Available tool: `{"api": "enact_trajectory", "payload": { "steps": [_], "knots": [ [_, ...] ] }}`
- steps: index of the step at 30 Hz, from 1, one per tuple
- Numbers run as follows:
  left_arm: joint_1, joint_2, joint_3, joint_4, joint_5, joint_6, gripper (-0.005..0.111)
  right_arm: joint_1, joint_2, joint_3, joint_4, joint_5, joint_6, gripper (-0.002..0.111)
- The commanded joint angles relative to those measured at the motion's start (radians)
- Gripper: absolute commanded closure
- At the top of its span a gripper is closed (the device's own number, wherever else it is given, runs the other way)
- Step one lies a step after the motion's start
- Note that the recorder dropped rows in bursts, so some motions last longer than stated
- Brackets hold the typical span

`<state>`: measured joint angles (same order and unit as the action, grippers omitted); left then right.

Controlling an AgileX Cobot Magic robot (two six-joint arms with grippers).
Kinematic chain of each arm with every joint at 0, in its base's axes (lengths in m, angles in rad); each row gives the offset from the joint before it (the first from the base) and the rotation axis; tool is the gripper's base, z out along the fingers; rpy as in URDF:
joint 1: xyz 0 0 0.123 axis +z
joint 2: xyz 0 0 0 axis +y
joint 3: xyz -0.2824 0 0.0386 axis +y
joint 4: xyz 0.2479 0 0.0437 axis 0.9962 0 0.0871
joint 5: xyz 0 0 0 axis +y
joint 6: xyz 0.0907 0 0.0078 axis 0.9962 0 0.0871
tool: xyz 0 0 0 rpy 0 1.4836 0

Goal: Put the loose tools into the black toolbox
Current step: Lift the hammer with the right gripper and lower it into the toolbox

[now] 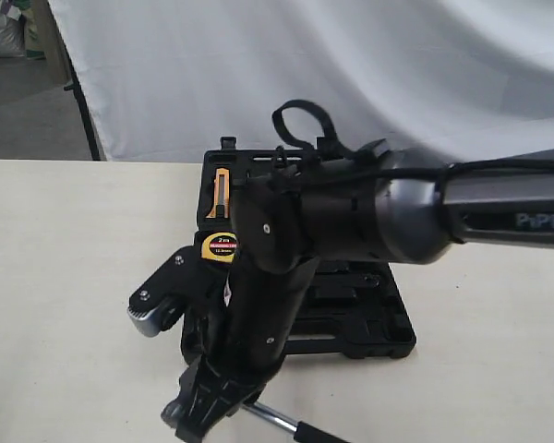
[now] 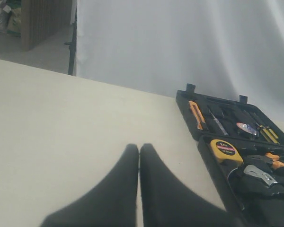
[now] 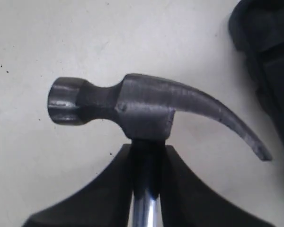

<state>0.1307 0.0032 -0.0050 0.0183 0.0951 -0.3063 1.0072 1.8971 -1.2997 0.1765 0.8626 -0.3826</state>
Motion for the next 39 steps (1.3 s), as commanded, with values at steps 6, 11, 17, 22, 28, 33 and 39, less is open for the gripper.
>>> {"api": "enact_trajectory", "payload": {
  "steps": [6,11,17,22,28,33,39],
  "knots": [
    [0.025,-0.003,-0.003,0.004,-0.007,-0.005,0.106,-0.014,-0.078,-0.002,-0.286,-0.070,0.004,0.109],
    [0.025,-0.003,-0.003,0.004,-0.007,-0.005,0.106,-0.033,-0.045,-0.002,-0.342,-0.212,0.002,0.109],
    [0.025,-0.003,-0.003,0.004,-0.007,-0.005,0.106,-0.049,0.024,-0.002,-0.533,-0.328,0.002,0.109],
    [0.025,-0.003,-0.003,0.004,-0.007,-0.005,0.106,-0.049,0.085,-0.002,-0.678,-0.401,0.000,0.109],
    [0.025,-0.003,-0.003,0.004,-0.007,-0.005,0.106,-0.049,0.117,-0.002,-0.701,-0.503,0.000,0.109],
    [0.025,-0.003,-0.003,0.004,-0.007,-0.005,0.106,-0.049,0.129,-0.002,-0.705,-0.539,0.000,0.109],
    [0.025,-0.003,-0.003,0.004,-0.007,-0.005,0.106,-0.049,0.152,-0.002,-0.732,-0.481,0.000,0.109]
  ]
}}
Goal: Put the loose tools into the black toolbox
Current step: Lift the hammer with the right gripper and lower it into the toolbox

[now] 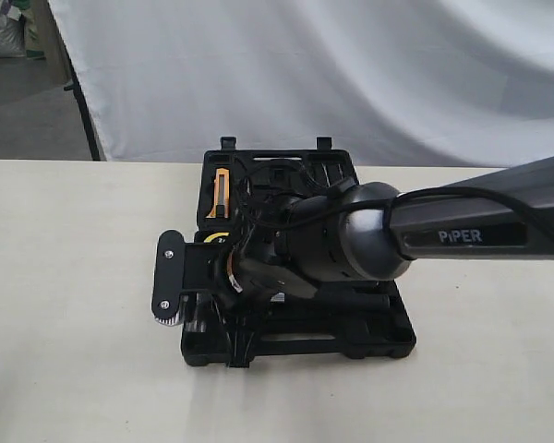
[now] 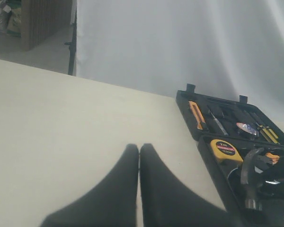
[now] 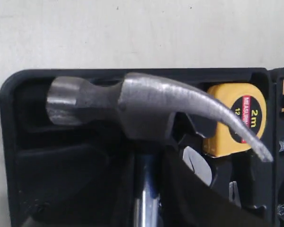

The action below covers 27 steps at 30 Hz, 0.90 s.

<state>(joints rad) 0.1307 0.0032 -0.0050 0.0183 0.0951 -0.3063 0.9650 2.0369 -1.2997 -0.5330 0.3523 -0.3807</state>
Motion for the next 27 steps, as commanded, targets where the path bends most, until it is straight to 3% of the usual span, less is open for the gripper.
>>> {"api": "enact_trajectory", "payload": {
  "steps": [1,8,17,27],
  "knots": [
    [0.025,-0.003,-0.003,0.004,-0.007,-0.005,0.106,-0.007,0.017,-0.002,-0.023,0.042,-0.002,0.109],
    [0.025,-0.003,-0.003,0.004,-0.007,-0.005,0.106,0.009,0.006,-0.002,-0.013,0.108,-0.002,0.109],
    [0.025,-0.003,-0.003,0.004,-0.007,-0.005,0.106,0.119,0.004,-0.002,-0.003,0.183,-0.081,0.109],
    [0.025,-0.003,-0.003,0.004,-0.007,-0.005,0.106,0.119,0.004,-0.002,0.007,0.177,-0.081,0.109]
  ]
}}
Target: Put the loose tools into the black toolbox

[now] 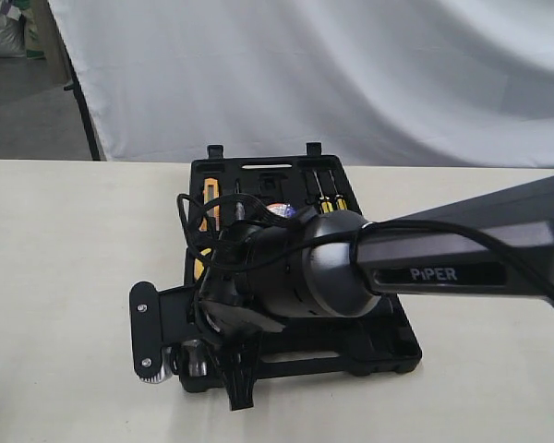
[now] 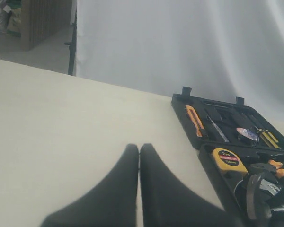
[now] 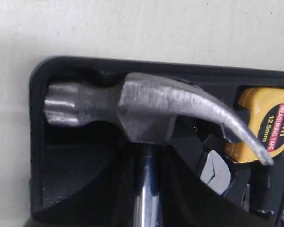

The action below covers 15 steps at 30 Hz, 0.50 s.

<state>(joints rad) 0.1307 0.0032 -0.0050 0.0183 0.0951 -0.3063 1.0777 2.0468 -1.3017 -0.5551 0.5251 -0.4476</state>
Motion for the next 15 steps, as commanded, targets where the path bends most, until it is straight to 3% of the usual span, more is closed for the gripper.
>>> {"api": "enact_trajectory", "payload": {
  "steps": [1,15],
  "knots": [
    [0.025,-0.003,-0.003,0.004,-0.007,-0.005,0.106,0.006,-0.003,0.000,0.029,0.004,-0.015,0.109],
    [0.025,-0.003,-0.003,0.004,-0.007,-0.005,0.106,0.006,-0.003,0.000,0.029,0.006,0.007,0.108]
  ]
}}
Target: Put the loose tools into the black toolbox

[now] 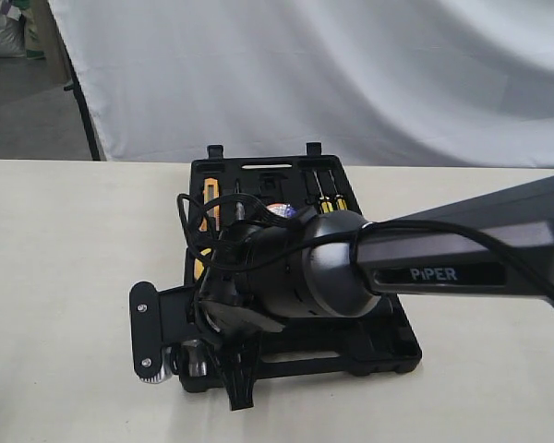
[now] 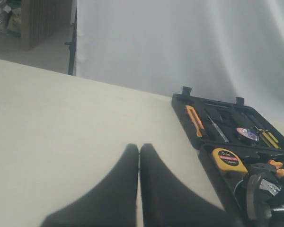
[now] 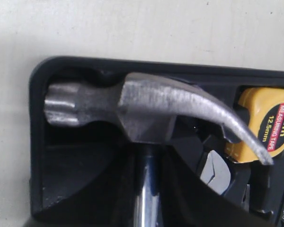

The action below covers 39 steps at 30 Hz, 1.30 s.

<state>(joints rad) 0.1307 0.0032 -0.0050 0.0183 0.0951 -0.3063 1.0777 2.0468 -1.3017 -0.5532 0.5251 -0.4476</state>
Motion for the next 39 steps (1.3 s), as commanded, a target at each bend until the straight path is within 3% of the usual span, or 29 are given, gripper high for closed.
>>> {"api": "enact_trajectory", "payload": {
  "steps": [1,2,7,8,16,18,21,26,34,39],
  "knots": [
    [0.025,-0.003,-0.003,0.004,-0.007,-0.005,0.106,0.006,-0.003,0.000,0.022,0.006,0.019,0.102],
    [0.025,-0.003,-0.003,0.004,-0.007,-0.005,0.106,0.006,-0.003,0.000,0.022,0.009,0.021,0.097],
    [0.025,-0.003,-0.003,0.004,-0.007,-0.005,0.106,0.006,-0.005,0.000,0.015,0.015,0.021,0.022],
    [0.025,-0.003,-0.003,0.004,-0.007,-0.005,0.106,0.006,-0.011,0.000,0.003,0.022,0.021,0.016],
    [0.025,-0.003,-0.003,0.004,-0.007,-0.005,0.106,0.006,-0.141,0.000,0.001,0.035,0.033,0.015],
    [0.025,-0.003,-0.003,0.004,-0.007,-0.005,0.106,0.000,-0.188,0.000,0.001,0.040,0.033,0.022],
    [0.025,-0.003,-0.003,0.004,-0.007,-0.005,0.106,-0.023,-0.230,0.000,0.001,0.053,0.035,0.046],
    [0.025,-0.003,-0.003,0.004,-0.007,-0.005,0.106,-0.086,-0.259,0.000,0.006,0.064,0.146,0.105],
    [0.025,-0.003,-0.003,0.004,-0.007,-0.005,0.106,-0.157,-0.231,0.030,0.106,0.051,0.318,0.108],
    [0.025,-0.003,-0.003,0.004,-0.007,-0.005,0.106,-0.157,-0.141,0.160,0.128,-0.076,0.330,0.108]
  ]
}}
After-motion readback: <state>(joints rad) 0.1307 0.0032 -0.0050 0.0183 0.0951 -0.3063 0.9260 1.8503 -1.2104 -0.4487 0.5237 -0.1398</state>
